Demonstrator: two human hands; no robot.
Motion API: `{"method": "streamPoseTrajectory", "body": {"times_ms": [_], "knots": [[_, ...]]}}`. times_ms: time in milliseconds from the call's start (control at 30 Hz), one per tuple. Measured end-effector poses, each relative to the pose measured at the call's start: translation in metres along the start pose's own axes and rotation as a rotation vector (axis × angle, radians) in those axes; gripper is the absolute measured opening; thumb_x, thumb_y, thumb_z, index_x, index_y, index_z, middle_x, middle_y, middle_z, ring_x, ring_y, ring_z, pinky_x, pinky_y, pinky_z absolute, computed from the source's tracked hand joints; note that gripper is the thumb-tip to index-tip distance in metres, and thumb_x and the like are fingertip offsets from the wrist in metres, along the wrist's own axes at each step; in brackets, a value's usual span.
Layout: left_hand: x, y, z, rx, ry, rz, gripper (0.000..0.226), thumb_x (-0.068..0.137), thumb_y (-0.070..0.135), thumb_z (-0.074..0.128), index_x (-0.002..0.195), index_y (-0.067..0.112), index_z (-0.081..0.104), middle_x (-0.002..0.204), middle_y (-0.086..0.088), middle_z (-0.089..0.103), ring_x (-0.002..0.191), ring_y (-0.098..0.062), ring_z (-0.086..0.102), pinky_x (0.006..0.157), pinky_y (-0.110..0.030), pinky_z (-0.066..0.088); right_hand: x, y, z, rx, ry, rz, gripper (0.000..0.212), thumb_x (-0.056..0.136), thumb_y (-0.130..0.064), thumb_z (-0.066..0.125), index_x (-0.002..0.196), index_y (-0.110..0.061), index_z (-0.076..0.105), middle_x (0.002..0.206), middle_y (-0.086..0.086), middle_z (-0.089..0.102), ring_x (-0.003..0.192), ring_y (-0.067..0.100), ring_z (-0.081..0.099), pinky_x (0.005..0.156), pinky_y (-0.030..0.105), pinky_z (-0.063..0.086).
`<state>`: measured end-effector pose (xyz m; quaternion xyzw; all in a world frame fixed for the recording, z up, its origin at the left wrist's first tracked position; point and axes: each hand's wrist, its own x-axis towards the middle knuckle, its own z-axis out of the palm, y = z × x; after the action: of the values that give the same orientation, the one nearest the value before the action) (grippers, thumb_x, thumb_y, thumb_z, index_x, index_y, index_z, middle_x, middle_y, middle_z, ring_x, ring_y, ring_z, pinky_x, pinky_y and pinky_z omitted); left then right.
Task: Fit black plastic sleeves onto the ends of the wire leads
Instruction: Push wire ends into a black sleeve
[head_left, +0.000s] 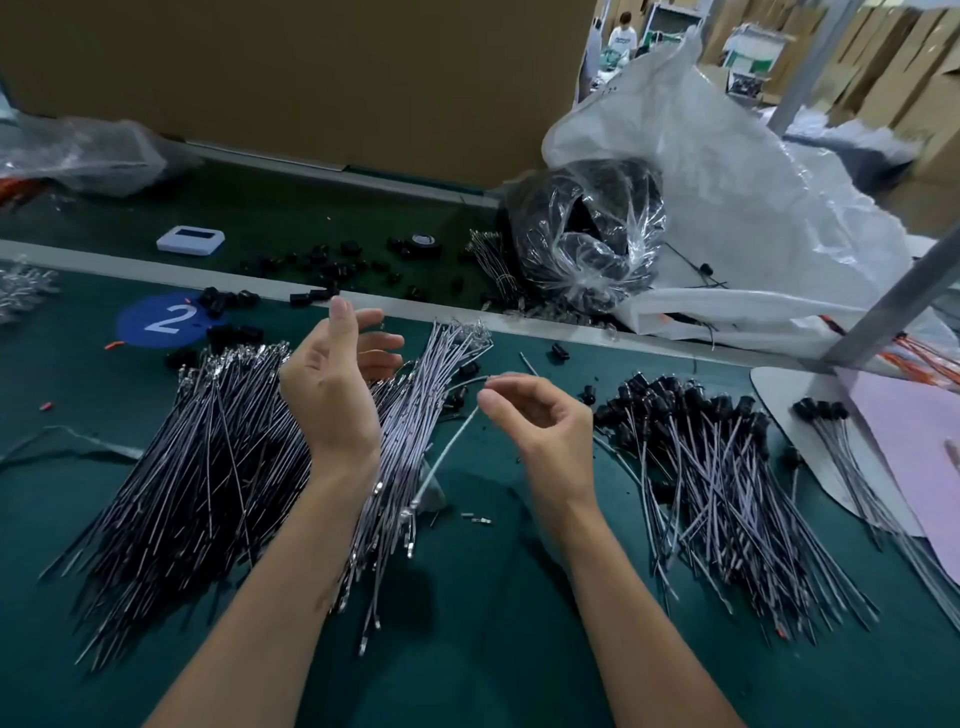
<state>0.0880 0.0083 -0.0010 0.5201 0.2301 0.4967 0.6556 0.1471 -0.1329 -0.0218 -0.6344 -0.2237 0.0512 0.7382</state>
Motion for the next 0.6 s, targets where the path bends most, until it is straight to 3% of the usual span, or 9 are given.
{"method": "streamPoseTrajectory", "body": {"times_ms": [167, 267, 367, 467, 533, 600], "knots": [[0.001, 0.003, 0.0, 0.143, 0.013, 0.033, 0.026, 0.102, 0.026, 0.05, 0.084, 0.022, 0.069, 0.072, 0.005, 0.071, 0.072, -0.021, 0.07, 0.068, -0.027, 0.056, 0.004, 0.006, -0.006, 0.115, -0.006, 0.116, 0.026, 0.075, 0.006, 0.075, 0.082, -0.018, 0.076, 0.088, -0.001, 0.074, 0.085, 0.01, 0.07, 0.075, 0.017, 0.053], [0.001, 0.009, -0.004, 0.337, -0.036, 0.081, 0.018, 0.098, 0.022, 0.057, 0.086, 0.029, 0.068, 0.077, 0.009, 0.07, 0.075, -0.017, 0.069, 0.07, -0.028, 0.056, 0.006, 0.011, -0.01, 0.182, -0.017, 0.165, 0.037, 0.075, 0.007, 0.075, 0.101, -0.018, 0.068, 0.1, -0.005, 0.072, 0.09, 0.017, 0.071, 0.078, 0.021, 0.054], [0.006, 0.018, -0.014, 0.862, -0.188, 0.197, 0.009, 0.091, 0.023, 0.068, 0.099, 0.024, 0.072, 0.085, 0.006, 0.07, 0.075, -0.012, 0.061, 0.067, -0.025, 0.047, 0.008, 0.014, -0.011, 0.188, -0.001, 0.225, 0.038, 0.071, 0.003, 0.081, 0.102, -0.017, 0.071, 0.105, -0.005, 0.073, 0.089, 0.016, 0.072, 0.075, 0.018, 0.054], [0.01, 0.026, -0.028, 1.468, -0.305, 0.248, 0.025, 0.086, 0.03, 0.073, 0.109, 0.022, 0.071, 0.1, -0.003, 0.07, 0.1, -0.025, 0.055, 0.085, -0.039, 0.042, 0.009, 0.016, -0.012, 0.176, -0.002, 0.248, 0.019, 0.062, -0.008, 0.084, 0.08, -0.014, 0.079, 0.109, -0.002, 0.072, 0.093, 0.017, 0.072, 0.076, 0.019, 0.054], [0.012, 0.031, -0.034, 1.659, -0.368, 0.197, 0.025, 0.086, 0.037, 0.071, 0.107, 0.023, 0.069, 0.101, 0.001, 0.069, 0.11, -0.026, 0.051, 0.094, -0.039, 0.037, 0.009, 0.016, -0.013, 0.125, -0.033, 0.235, 0.012, 0.067, -0.008, 0.083, 0.077, -0.013, 0.079, 0.104, 0.0, 0.074, 0.089, 0.02, 0.073, 0.075, 0.022, 0.055], [0.017, 0.032, -0.039, 1.711, -0.42, 0.132, 0.024, 0.087, 0.042, 0.069, 0.104, 0.026, 0.068, 0.097, 0.004, 0.069, 0.106, -0.021, 0.055, 0.095, -0.038, 0.038, 0.01, 0.014, -0.014, 0.124, -0.064, 0.219, 0.01, 0.071, -0.013, 0.081, 0.081, -0.013, 0.078, 0.096, 0.006, 0.075, 0.078, 0.024, 0.073, 0.069, 0.027, 0.057]]}}
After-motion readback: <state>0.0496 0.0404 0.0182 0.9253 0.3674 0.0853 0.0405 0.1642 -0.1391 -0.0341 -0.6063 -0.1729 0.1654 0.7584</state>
